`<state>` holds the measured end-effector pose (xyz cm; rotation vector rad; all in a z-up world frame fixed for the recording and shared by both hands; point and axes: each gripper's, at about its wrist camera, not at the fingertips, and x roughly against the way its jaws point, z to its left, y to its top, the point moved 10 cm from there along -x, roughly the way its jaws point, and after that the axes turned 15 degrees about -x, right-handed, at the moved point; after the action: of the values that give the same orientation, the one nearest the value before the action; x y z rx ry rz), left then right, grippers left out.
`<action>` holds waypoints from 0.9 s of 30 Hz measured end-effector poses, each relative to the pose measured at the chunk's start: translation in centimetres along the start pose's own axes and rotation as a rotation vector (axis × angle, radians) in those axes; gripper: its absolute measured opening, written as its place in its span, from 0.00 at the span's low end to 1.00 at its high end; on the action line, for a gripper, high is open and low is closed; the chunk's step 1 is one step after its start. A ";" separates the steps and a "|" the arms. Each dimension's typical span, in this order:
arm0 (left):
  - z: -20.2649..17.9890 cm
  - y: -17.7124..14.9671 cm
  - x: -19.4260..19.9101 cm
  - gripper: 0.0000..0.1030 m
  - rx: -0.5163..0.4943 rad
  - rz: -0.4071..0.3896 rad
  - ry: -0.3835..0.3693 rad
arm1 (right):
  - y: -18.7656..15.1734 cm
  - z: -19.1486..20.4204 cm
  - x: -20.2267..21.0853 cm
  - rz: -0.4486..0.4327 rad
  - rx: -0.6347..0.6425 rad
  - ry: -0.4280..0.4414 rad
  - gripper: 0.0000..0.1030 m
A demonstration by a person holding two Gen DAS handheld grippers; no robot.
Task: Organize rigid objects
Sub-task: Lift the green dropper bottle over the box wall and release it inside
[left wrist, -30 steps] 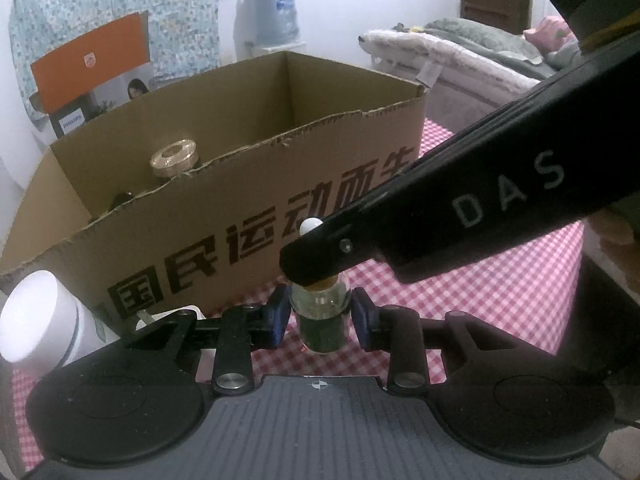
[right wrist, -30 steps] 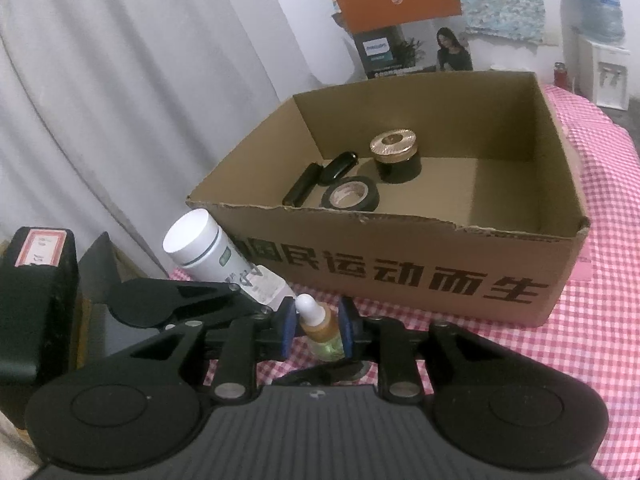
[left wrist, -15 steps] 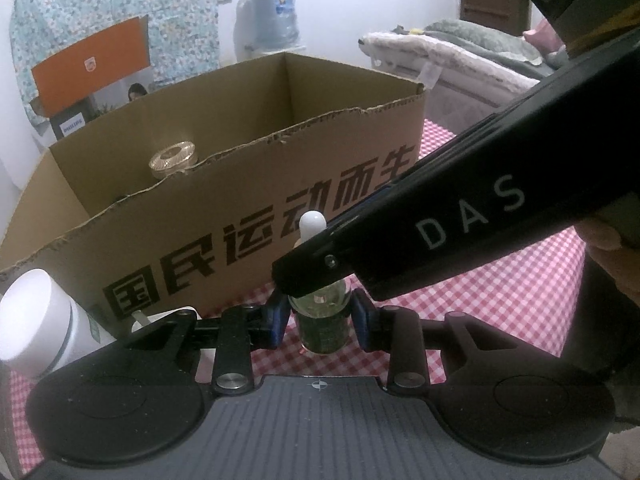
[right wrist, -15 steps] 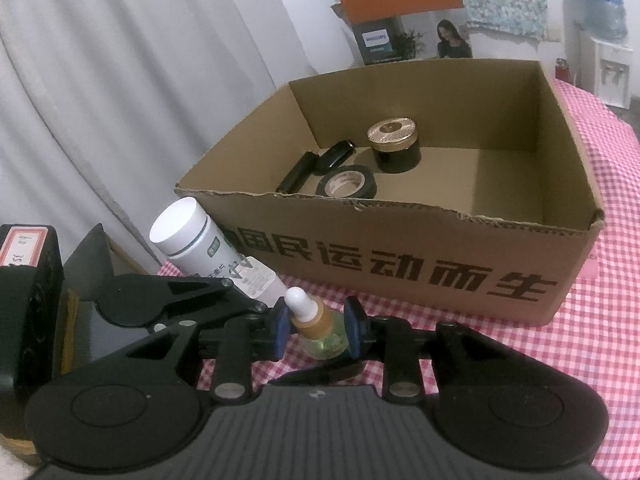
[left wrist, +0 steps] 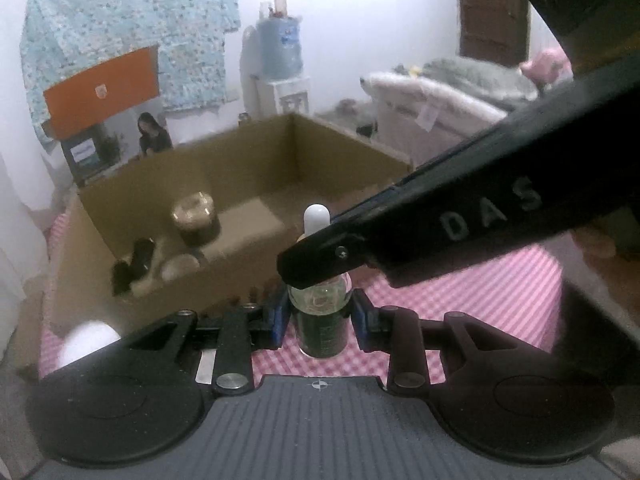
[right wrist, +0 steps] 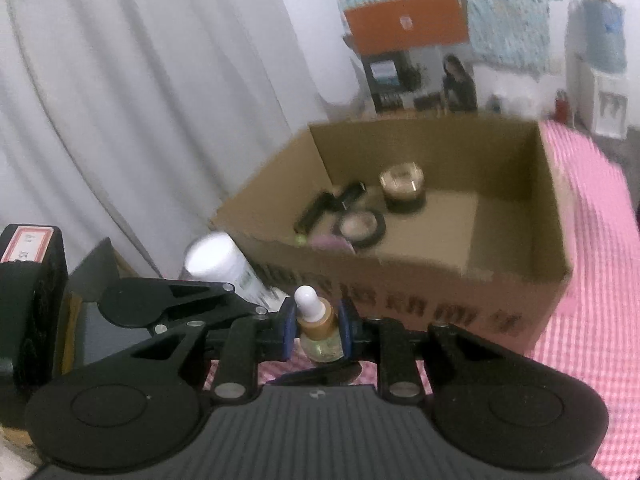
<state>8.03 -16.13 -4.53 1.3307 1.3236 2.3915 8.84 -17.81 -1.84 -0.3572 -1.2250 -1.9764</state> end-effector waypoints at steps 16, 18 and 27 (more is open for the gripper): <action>8.4 6.7 -3.3 0.31 0.146 0.024 0.017 | 12.1 1.4 -1.6 -0.026 0.016 0.107 0.23; 9.1 6.5 -5.0 0.31 0.175 0.057 0.017 | 12.9 0.3 -3.2 0.004 -0.007 0.103 0.23; 10.8 4.9 -10.8 0.31 0.255 0.196 -0.006 | 14.9 -5.0 -10.5 0.132 -0.123 0.096 0.23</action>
<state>24.03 -17.21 -5.37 1.6000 1.6106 2.3992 27.48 -20.84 -1.01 -0.3895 -0.9975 -1.9368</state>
